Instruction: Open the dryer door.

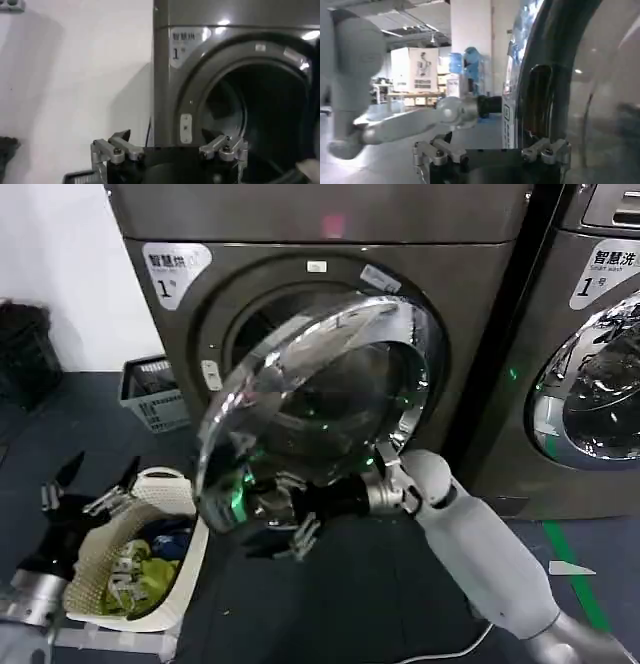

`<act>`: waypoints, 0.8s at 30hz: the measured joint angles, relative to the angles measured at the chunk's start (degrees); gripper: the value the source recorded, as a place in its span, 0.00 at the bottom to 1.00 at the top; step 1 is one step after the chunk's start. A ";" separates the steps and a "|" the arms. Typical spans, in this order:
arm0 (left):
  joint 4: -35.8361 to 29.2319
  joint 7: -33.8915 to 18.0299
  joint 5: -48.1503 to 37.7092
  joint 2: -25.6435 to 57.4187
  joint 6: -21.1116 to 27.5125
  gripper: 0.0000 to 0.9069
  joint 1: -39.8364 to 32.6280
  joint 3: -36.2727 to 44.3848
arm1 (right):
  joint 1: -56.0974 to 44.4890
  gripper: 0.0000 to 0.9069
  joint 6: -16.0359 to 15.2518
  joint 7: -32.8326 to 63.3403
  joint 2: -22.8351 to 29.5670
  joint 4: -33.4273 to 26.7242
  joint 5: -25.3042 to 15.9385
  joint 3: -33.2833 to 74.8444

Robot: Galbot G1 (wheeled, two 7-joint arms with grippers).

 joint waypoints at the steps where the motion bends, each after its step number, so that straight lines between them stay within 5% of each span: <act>1: -0.15 0.21 -0.19 0.00 -0.06 1.00 -0.04 0.27 | -0.20 1.00 0.14 -1.00 -0.26 -0.29 0.01 0.29; 13: -0.05 3.58 -4.55 7.12 2.24 1.00 -2.78 7.61 | -2.76 1.00 0.88 -2.29 -4.37 -0.26 1.06 5.27; 24: 5.72 5.84 -8.74 15.81 4.08 1.00 -9.81 14.81 | -13.04 1.00 1.72 -2.31 -8.65 -0.12 -0.78 22.17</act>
